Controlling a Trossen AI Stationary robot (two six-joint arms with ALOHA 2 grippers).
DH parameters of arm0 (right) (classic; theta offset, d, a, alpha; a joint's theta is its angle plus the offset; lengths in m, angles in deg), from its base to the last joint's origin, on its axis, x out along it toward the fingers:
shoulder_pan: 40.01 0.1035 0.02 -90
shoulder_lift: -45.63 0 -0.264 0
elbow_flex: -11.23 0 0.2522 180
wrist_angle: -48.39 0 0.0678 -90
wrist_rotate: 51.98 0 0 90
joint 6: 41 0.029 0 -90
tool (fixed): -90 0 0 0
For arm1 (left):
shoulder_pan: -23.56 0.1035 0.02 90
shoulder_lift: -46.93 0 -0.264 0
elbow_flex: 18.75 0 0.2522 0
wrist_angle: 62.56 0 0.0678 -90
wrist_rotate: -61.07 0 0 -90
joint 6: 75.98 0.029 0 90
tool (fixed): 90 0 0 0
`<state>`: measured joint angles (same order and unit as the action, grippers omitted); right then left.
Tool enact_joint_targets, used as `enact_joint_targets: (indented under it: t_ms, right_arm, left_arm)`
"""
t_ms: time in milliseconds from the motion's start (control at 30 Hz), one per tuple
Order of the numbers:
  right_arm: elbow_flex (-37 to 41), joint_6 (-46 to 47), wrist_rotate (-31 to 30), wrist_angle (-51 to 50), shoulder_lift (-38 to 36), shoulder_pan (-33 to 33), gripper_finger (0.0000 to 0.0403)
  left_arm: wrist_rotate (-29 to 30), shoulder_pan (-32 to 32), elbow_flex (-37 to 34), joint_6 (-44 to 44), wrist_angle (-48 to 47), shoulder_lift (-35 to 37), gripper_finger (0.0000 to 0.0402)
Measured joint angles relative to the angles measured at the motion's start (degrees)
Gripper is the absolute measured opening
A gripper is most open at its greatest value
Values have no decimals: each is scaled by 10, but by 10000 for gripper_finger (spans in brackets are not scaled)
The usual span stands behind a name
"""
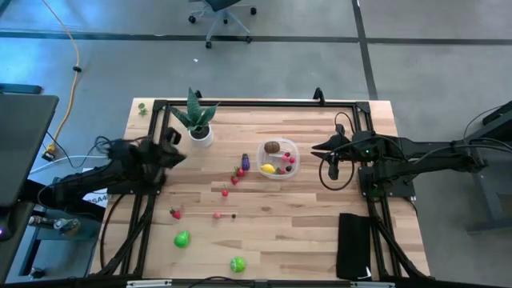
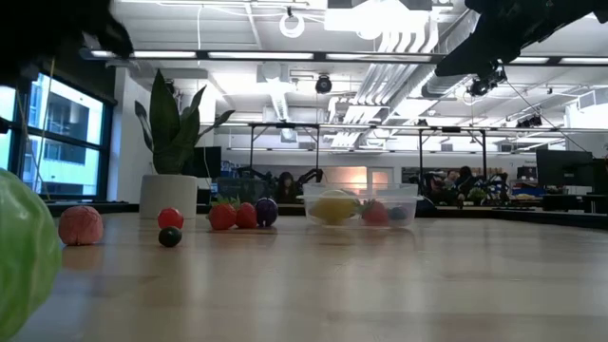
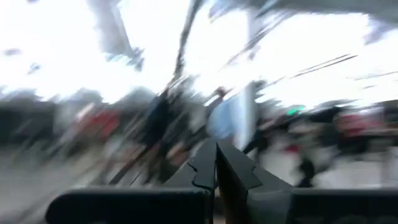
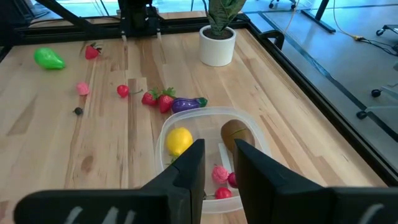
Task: Pick and placing Produce into tupperware
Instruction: Put the cabbage into the transparent bin
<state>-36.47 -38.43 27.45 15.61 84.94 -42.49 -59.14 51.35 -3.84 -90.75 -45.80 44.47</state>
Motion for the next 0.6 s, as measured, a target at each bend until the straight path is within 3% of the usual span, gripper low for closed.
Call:
enact_joint_targets:
  t_ms: [100, 200, 300, 500, 600]
  right_arm:
    - [0, 0, 0, 0, 0, 0, 73]
    - [0, 0, 0, 0, 0, 0, 73]
    - [0, 0, 0, 0, 0, 0, 73]
    - [0, 0, 0, 0, 0, 0, 73]
    - [0, 0, 0, 0, 0, 0, 73]
  left_arm:
    - [-27, -30, 31, 2, 44, 0, 3]
    - [-24, -61, 80, 46, -12, -1, 3]
    - [-4, -82, 142, 111, -181, -11, 3]
    - [187, -102, 253, 212, -556, -84, 3]
    - [191, -103, 274, 221, -643, -136, 3]
